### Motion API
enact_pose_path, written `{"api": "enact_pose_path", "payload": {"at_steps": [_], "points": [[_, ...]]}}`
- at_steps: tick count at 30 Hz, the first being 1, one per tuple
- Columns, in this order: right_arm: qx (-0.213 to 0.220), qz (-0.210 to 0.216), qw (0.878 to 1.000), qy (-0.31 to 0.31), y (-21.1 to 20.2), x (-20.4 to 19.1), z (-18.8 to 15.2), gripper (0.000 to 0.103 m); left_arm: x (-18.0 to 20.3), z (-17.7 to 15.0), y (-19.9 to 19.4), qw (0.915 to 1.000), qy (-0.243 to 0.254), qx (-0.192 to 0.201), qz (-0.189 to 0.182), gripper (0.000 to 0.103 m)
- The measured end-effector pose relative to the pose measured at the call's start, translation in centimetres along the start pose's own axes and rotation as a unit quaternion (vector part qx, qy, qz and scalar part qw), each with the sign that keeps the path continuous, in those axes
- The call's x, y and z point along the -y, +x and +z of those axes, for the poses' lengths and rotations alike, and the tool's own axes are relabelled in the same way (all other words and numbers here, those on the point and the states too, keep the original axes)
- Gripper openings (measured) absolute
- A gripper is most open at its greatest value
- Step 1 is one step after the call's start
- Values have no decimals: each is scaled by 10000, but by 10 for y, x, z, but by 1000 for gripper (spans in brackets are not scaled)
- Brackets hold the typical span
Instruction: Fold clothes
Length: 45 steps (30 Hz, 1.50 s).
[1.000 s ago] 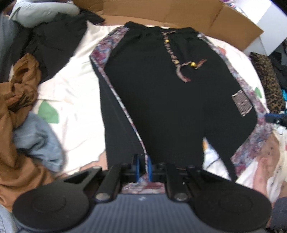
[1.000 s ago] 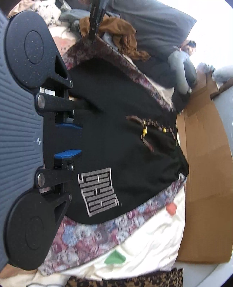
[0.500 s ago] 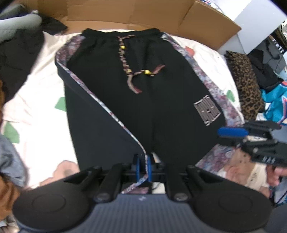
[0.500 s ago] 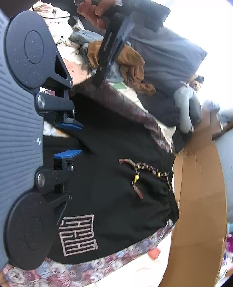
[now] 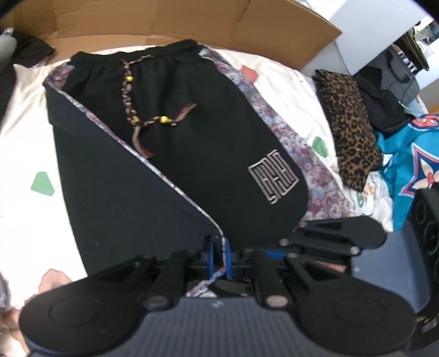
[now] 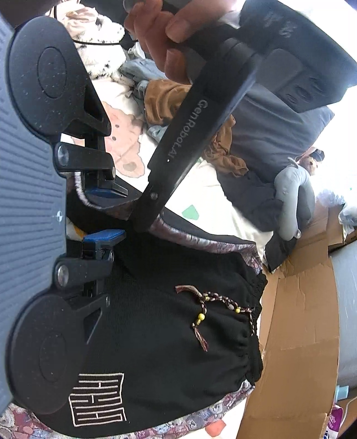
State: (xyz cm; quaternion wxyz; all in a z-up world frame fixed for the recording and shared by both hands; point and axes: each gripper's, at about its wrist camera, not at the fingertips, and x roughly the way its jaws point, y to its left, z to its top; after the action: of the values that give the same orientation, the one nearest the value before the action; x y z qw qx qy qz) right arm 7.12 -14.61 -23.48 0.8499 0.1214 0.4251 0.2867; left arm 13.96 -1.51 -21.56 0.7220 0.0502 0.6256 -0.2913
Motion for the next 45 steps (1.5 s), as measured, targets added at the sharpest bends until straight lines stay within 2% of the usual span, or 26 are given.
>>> {"api": "enact_pose_path", "payload": {"at_steps": [4,10,16,17,19,21,22,25,27,29,33,38,42,45], "points": [[78,-128,9999,9,0,2,1,37,6,6,6,9999,-91,-48,-86,9],[106,-356,9993,-30,5,3,0,38,17,13,6,9994,-174,-101,-266,9],[303,-359,9987,172,6,12,0,36,26,16,3,9969,-410,-141,-664,9],[349,-347,9986,207,5,13,0,33,26,17,2,9963,-449,-150,-719,9],[434,-390,9979,276,5,17,-1,21,29,18,0,9957,-475,-152,-783,9],[490,-410,9972,383,5,22,-2,3,30,19,-5,9951,-489,-121,-855,14],[517,-420,9968,438,5,25,-3,2,30,20,-8,9944,-515,-96,-918,16],[564,-456,9956,592,2,31,-7,2,27,19,-24,9913,-598,160,-1164,35],[552,-490,9949,687,1,35,-9,2,24,16,-36,9917,-593,344,-1090,55],[541,-523,9941,777,1,38,-10,1,18,12,-43,9934,-516,504,-889,61],[560,-583,9926,903,-4,43,-10,1,-5,3,-35,9954,-720,447,-456,62],[614,-739,9890,1124,-15,54,-10,1,-39,-18,-11,9939,-1064,302,-36,62],[698,-855,9857,1274,-27,62,-12,1,-52,-35,8,9932,-1140,122,204,61],[723,-968,9830,1383,-37,68,-15,1,-55,-46,15,9938,-1092,123,195,61]]}}
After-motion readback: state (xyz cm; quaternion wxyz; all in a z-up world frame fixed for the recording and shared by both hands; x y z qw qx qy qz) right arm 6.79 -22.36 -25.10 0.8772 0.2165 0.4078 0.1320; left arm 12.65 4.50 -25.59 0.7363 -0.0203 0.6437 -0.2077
